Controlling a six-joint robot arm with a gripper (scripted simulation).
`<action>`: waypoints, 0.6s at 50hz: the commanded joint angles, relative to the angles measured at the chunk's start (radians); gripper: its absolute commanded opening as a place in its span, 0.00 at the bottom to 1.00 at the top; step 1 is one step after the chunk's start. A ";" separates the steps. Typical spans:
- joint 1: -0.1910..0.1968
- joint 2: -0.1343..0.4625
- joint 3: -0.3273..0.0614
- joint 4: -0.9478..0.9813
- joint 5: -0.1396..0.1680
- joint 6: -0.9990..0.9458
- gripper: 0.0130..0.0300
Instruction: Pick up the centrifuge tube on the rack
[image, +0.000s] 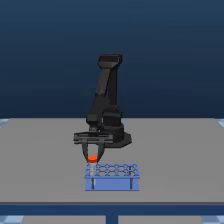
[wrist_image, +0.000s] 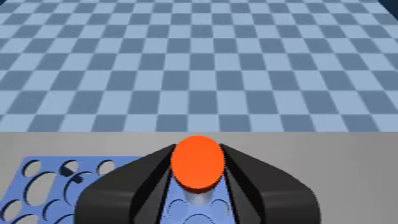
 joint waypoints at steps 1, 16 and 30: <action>0.000 -0.004 -0.002 -0.014 0.004 0.015 0.00; 0.000 -0.028 -0.015 -0.103 0.026 0.109 0.00; 0.000 -0.062 -0.035 -0.262 0.053 0.275 0.00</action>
